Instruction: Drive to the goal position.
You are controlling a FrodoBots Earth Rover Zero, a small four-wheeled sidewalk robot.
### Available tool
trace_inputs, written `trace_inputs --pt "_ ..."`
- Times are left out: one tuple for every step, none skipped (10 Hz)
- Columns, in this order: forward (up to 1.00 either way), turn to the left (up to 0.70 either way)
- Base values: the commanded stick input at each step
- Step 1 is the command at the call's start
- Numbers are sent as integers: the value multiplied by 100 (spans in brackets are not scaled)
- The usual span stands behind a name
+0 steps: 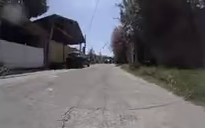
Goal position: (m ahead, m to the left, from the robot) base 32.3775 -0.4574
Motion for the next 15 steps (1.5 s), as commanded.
trace_inputs --pt "100 1" --pt "100 1" --pt "100 1" --pt "100 1" --pt "100 1" --pt "100 1" --pt "100 -36" --pt "100 -39" --pt "100 -39" --pt "100 -5" --pt "100 1" --pt "100 1" --pt "100 1" --pt "100 1" --pt "100 1"
